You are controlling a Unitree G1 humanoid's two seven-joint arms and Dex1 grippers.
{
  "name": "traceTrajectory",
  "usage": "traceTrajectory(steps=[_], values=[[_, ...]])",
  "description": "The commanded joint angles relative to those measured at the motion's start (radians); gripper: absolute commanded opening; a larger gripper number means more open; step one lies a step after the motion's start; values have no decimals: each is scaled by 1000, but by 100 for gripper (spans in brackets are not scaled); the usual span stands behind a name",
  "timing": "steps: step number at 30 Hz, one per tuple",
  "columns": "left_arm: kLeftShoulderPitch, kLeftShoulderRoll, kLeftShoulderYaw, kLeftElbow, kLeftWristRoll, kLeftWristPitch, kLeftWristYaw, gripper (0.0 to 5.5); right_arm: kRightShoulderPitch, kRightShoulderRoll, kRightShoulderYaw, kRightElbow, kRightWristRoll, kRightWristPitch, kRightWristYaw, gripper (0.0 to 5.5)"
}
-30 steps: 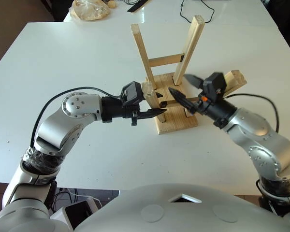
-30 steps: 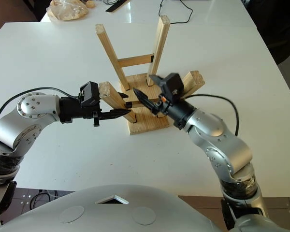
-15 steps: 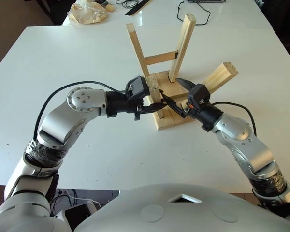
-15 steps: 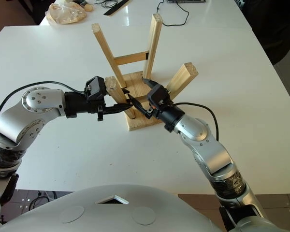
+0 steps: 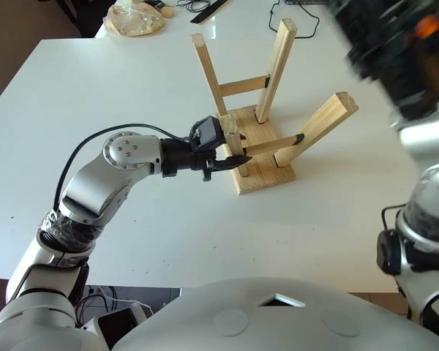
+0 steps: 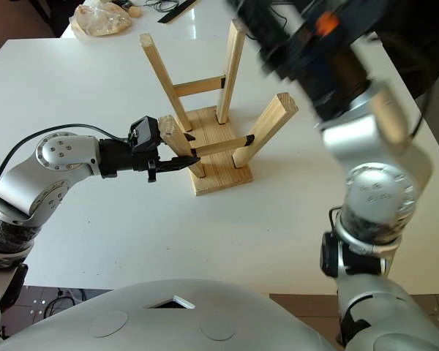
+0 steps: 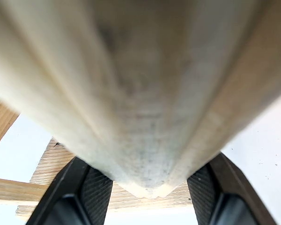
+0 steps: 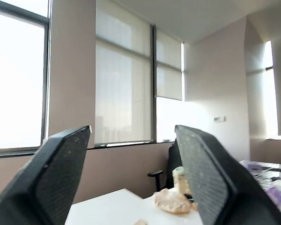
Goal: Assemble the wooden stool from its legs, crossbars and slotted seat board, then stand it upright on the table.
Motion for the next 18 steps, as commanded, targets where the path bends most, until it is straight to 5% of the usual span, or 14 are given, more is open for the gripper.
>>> traceTrajectory(steps=[1,9,13,18], values=[[125,76,-113,135,129,115,-8,205,64,-162,22,227,-309,-62,58,330],[97,73,-127,133,137,107,-11,205,299,-272,223,566,-874,-288,78,330],[89,72,-123,131,135,116,-3,205,384,-246,340,389,-1033,-300,89,330],[68,44,-165,101,128,147,4,205,314,-40,539,-18,-907,-128,131,330]])
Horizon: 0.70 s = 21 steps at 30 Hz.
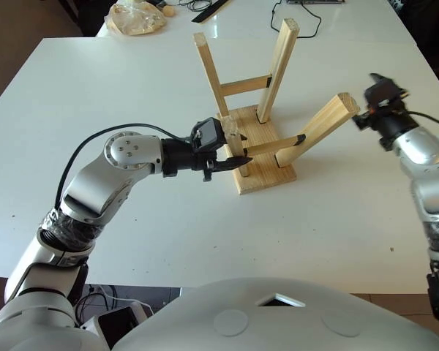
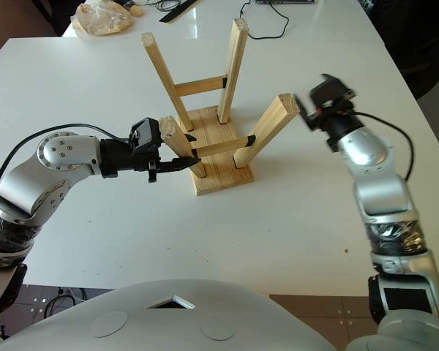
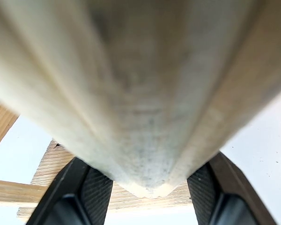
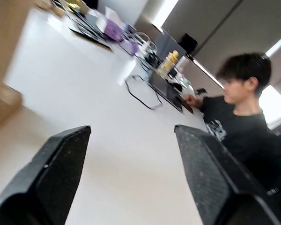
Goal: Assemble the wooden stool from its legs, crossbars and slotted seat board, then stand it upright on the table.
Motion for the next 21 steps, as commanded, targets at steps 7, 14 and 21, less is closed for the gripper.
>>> traceTrajectory(steps=[7,14,21], values=[[26,-15,-188,80,114,211,27,205,-46,180,219,-316,106,241,96,330],[61,40,-133,98,91,223,23,205,-38,1,-147,209,-11,56,31,330],[36,35,-128,95,79,244,29,205,-83,40,-148,293,-63,-19,-5,330]])
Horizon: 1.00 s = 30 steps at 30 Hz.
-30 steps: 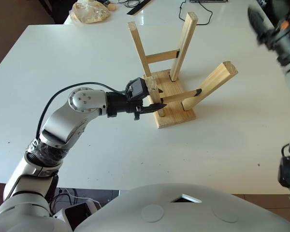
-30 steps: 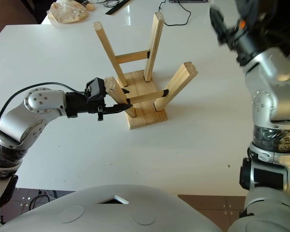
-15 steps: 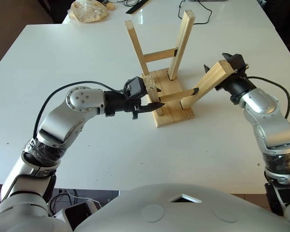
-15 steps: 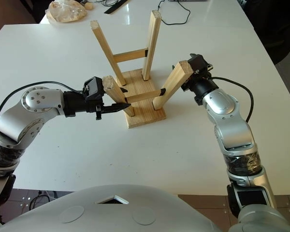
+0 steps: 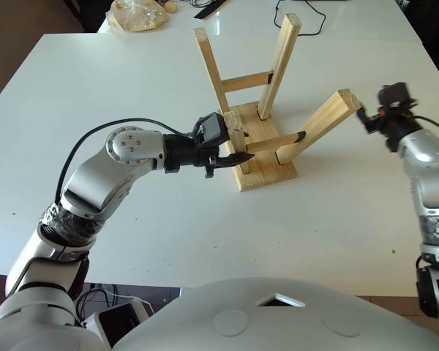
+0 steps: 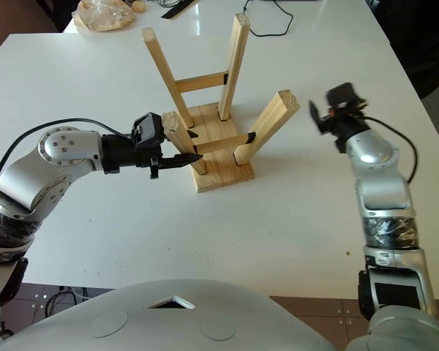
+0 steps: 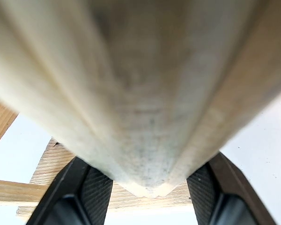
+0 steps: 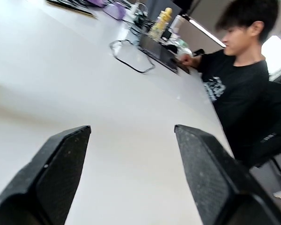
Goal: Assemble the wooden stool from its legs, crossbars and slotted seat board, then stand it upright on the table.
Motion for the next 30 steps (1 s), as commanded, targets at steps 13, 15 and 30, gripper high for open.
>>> traceTrajectory(steps=[13,15,30], values=[[85,37,-119,61,65,229,26,205,-122,453,69,-462,448,602,-166,330],[99,45,-114,67,69,223,29,205,-103,320,18,-299,324,487,-116,330],[124,57,-113,52,53,235,52,205,-37,340,256,-566,466,498,-25,330]])
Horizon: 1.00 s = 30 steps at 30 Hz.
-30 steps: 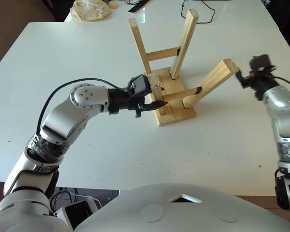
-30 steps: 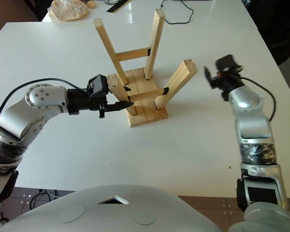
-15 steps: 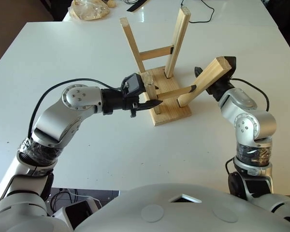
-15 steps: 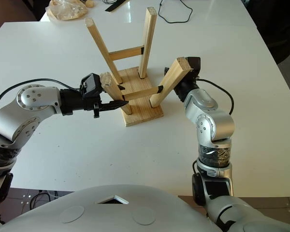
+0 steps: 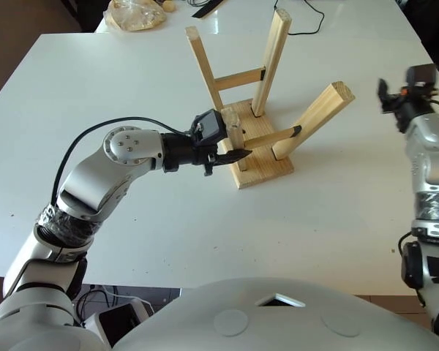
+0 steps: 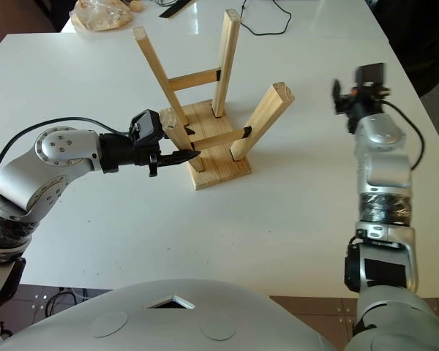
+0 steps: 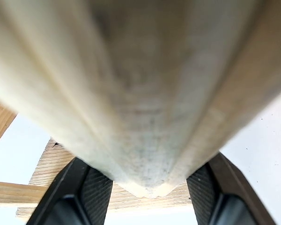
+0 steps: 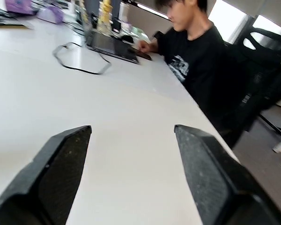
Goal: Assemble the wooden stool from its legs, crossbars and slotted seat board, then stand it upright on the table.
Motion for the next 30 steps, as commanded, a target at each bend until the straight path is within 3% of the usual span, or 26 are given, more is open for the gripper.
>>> traceTrajectory(steps=[1,3,5,13,14,19,25,30], values=[[118,38,-134,72,66,211,5,205,56,243,253,-642,473,458,7,330],[116,29,-153,58,66,216,7,205,-4,316,254,-730,626,560,-47,330],[104,22,-157,50,61,224,7,205,-45,311,220,-744,648,617,-46,330],[91,10,-91,47,32,203,14,205,35,99,225,-606,314,517,52,330],[86,13,-81,53,34,221,27,240,49,72,238,-590,275,482,60,330],[76,54,-104,28,95,263,-1,309,121,-6,225,-513,166,343,125,330],[163,64,31,-39,1,256,-71,415,199,-111,207,-363,32,169,213,330],[405,274,180,-84,-9,142,-258,485,307,-332,227,-313,-75,13,423,330]])
